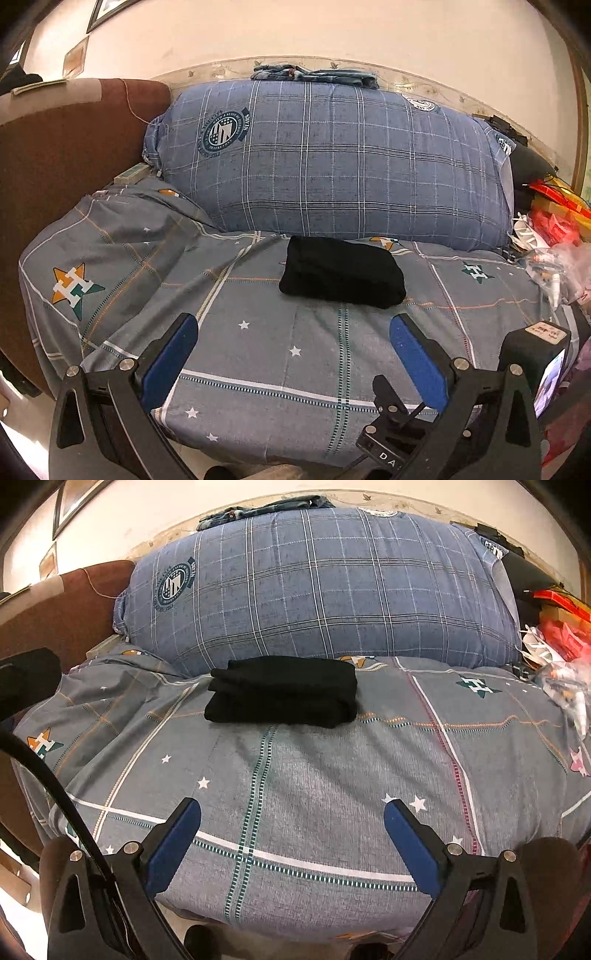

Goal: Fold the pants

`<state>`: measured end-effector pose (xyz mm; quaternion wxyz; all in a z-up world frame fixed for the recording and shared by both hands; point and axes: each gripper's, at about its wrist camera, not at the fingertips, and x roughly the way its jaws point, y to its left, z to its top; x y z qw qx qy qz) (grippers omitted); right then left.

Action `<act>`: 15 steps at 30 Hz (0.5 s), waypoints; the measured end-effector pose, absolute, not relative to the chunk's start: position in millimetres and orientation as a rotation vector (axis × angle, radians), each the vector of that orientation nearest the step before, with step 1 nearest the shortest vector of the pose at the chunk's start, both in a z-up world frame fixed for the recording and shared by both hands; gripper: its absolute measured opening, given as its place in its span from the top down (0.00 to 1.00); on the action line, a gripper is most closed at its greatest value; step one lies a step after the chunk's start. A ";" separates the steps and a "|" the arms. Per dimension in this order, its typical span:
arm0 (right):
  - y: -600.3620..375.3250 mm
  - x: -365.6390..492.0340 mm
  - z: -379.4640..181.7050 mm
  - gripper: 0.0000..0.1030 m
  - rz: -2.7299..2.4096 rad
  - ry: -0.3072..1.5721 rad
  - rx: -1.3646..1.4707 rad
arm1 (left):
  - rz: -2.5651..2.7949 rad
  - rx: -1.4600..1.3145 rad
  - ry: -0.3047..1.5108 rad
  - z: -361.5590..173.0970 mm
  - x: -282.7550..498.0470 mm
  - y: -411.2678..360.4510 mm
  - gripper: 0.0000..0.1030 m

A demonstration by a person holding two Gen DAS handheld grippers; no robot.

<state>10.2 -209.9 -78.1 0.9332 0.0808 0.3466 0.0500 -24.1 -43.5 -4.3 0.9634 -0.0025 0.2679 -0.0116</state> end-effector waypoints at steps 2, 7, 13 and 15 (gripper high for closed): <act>-208.2 8.4 -77.2 0.01 0.101 0.706 0.155 | -0.032 -0.011 0.548 -3.3 -24.4 -43.6 0.00; -202.7 6.8 -77.4 0.01 0.110 0.702 0.129 | -0.038 -0.017 0.561 -6.4 -23.4 -44.5 0.00; -202.4 8.9 -81.8 0.01 0.117 0.717 0.133 | -0.052 -0.037 0.593 -11.0 -19.0 -43.0 0.00; -203.2 8.7 -81.7 0.01 0.117 0.714 0.135 | -0.054 -0.038 0.587 -10.6 -19.7 -43.6 0.00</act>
